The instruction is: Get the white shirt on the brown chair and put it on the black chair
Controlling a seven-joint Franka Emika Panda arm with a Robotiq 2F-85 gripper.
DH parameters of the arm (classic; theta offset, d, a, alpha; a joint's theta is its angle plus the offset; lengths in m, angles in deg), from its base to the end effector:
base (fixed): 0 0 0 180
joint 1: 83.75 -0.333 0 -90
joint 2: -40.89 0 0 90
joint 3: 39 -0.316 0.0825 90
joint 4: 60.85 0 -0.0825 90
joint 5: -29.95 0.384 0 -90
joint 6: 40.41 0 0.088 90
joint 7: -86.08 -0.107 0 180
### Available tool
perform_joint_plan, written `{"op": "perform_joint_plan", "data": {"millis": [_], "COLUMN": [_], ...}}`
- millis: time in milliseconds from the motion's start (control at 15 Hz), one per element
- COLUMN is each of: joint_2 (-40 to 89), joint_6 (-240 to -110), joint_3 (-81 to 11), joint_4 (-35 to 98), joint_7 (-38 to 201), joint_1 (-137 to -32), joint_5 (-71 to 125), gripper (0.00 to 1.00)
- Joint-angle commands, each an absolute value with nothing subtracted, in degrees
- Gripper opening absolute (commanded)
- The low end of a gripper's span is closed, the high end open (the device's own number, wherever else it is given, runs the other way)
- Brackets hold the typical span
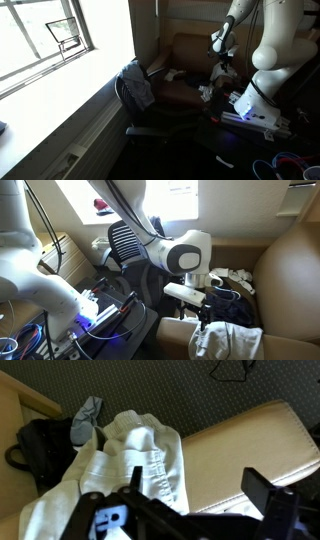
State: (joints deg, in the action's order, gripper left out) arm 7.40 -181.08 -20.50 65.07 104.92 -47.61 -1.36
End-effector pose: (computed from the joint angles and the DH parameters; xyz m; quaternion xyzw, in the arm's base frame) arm 0.2844 -0.4253 0.1067 0.9597 -0.0555 -0.2623 0.0848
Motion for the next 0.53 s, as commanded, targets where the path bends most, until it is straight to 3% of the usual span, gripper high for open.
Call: {"op": "perform_joint_plan", "data": {"millis": [0, 133, 267, 333, 467], "joint_2": [1.5, -3.6, -9.3, -3.2, -7.6], "joint_6": [-177.7, -173.8, -179.1, -177.7, -178.3], "joint_3": [-22.3, -19.1, -16.8, -18.2, -17.2], "joint_4": [57.8, 52.0, 46.4, 52.7, 48.2], "joint_7": [120.0, 118.3, 109.4, 113.5, 111.0], "joint_1": [-43.9, -46.3, -46.4, -46.3, -46.4], "joint_5": [2.2, -1.0, -0.5, 0.1, 0.2], "gripper": [1.0, 1.0, 1.0, 1.0, 1.0]}}
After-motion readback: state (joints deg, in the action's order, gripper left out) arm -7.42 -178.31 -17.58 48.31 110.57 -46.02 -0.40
